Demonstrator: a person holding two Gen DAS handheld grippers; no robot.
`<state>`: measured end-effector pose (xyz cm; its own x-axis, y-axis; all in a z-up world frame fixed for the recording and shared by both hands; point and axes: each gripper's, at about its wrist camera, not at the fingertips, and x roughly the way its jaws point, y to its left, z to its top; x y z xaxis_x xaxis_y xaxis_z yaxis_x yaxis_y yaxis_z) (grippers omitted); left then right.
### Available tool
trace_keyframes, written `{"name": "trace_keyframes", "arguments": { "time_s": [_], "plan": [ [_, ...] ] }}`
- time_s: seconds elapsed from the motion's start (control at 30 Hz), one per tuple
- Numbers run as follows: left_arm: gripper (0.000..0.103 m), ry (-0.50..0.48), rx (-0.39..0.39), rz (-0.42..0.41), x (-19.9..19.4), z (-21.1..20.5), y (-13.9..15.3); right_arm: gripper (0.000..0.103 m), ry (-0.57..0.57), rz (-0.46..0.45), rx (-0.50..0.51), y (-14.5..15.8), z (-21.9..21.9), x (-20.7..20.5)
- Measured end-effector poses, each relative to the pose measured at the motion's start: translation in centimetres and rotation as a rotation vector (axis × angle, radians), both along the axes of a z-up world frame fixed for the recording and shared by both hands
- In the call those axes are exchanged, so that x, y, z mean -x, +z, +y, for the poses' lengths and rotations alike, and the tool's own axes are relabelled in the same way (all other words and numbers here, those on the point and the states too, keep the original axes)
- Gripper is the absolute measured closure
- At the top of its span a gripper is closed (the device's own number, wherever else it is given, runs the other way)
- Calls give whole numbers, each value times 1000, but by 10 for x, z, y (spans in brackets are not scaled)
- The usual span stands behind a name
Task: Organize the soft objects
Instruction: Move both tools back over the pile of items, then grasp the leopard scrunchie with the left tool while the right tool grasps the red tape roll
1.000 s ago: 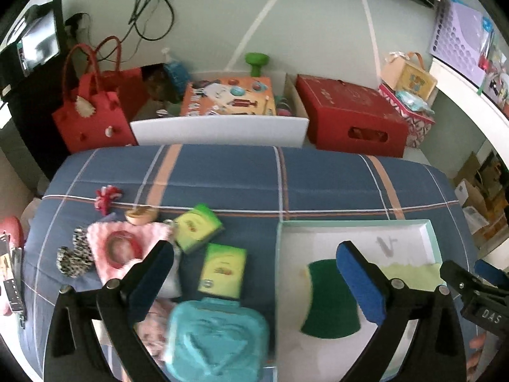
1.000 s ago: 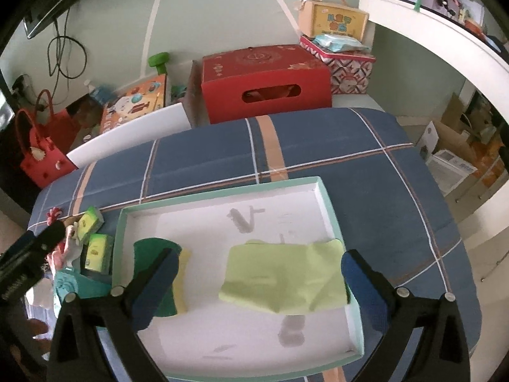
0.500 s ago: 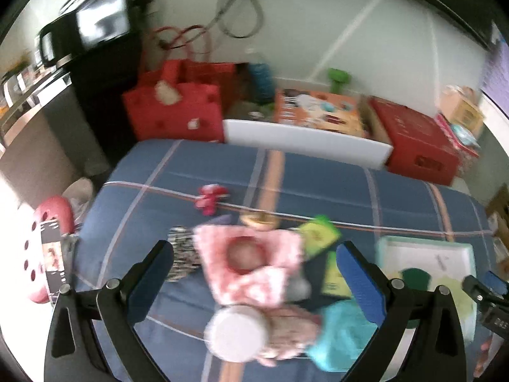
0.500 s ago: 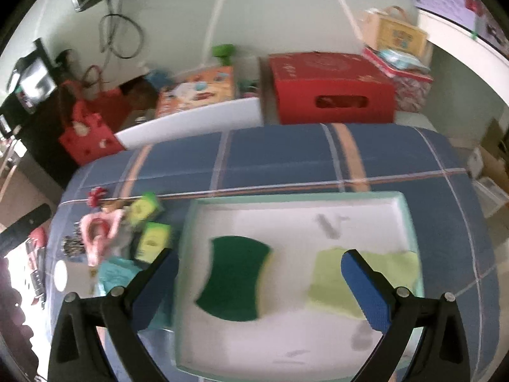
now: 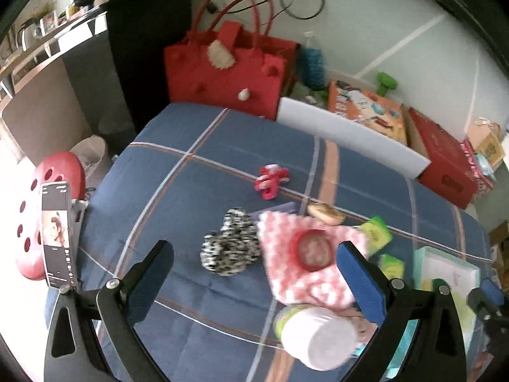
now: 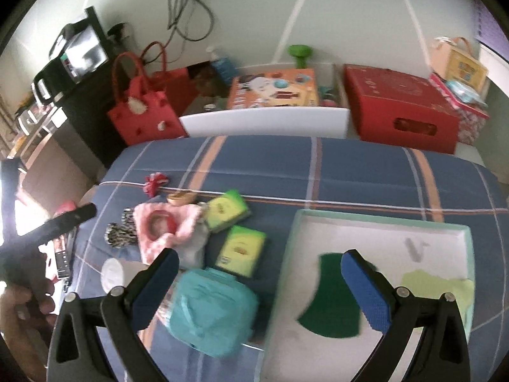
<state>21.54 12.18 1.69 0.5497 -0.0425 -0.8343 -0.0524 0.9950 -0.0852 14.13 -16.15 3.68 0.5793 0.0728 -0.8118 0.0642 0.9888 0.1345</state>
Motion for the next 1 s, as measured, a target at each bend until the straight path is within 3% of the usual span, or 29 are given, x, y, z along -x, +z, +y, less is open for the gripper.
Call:
{"name": "trace_keyframes", "arguments": {
  "time_s": [0.07,0.23,0.4,0.5,0.7,0.87,1.0],
  "plan": [
    [1,15,-20,17,-4,7,-7,0,31,14,-12,-1,12,-10],
    [1,57,43,51,-18,27,-28,0,135,69,-4,-10,49,-46],
    [3,78,45,80,-29,33,-48,4,230,134,-29,-24,79,-75],
    [11,96,106,105,-34,40,-62,9,278,175,-65,-37,92,-91],
    [16,145,178,127,-41,51,-81,17,327,253,-70,-61,116,-117],
    [22,140,157,160,-47,50,-95,21,358,296,-41,-74,132,-129],
    [29,138,199,182,-50,52,-105,26,384,338,-1,-88,144,-138]
  ]
}}
